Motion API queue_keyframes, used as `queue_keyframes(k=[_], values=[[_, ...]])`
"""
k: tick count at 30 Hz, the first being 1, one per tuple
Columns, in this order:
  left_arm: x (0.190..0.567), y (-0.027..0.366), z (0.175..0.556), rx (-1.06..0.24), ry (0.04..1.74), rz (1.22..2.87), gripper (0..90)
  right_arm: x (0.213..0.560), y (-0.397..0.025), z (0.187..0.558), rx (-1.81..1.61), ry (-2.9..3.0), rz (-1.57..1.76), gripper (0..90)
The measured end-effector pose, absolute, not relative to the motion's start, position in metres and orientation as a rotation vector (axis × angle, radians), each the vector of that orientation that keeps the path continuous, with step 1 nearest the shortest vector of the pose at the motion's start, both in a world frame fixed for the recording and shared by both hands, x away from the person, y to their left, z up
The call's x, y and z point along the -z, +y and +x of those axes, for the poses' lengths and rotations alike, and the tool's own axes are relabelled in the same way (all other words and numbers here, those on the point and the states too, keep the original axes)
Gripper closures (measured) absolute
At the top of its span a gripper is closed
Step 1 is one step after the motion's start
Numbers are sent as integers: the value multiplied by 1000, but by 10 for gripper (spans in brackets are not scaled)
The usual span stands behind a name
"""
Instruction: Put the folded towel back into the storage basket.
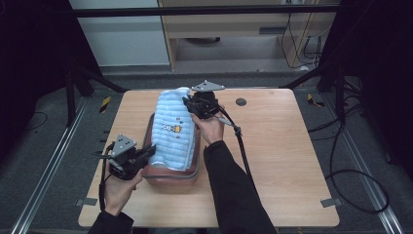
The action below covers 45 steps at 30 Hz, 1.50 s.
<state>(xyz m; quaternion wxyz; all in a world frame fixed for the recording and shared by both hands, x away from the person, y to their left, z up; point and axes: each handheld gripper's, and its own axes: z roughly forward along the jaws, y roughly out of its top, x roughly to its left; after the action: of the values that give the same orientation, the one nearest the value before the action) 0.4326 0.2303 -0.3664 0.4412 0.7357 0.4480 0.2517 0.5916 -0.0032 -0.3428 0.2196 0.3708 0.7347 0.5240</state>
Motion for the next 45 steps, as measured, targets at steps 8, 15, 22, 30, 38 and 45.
queue_keyframes(k=[8, 15, 22, 30, 38, 45], values=[[376, 227, 437, -600, 1142, 1862, 842, 354, 4, 596, -1413, 2060, 1021, 790], [385, 226, 439, -593, 1157, 1887, 842, 367, 4, 599, -1396, 2077, 1047, 789], [392, 225, 441, -591, 1170, 1908, 842, 379, 5, 603, -1393, 2090, 1061, 789], [403, 224, 445, -580, 1188, 1941, 842, 392, 9, 607, -1372, 2111, 1080, 789], [410, 225, 447, -577, 1202, 1953, 842, 404, 9, 608, -1357, 2128, 1097, 789], [415, 225, 448, -575, 1215, 1967, 842, 410, 9, 608, -1359, 2132, 1111, 788]])
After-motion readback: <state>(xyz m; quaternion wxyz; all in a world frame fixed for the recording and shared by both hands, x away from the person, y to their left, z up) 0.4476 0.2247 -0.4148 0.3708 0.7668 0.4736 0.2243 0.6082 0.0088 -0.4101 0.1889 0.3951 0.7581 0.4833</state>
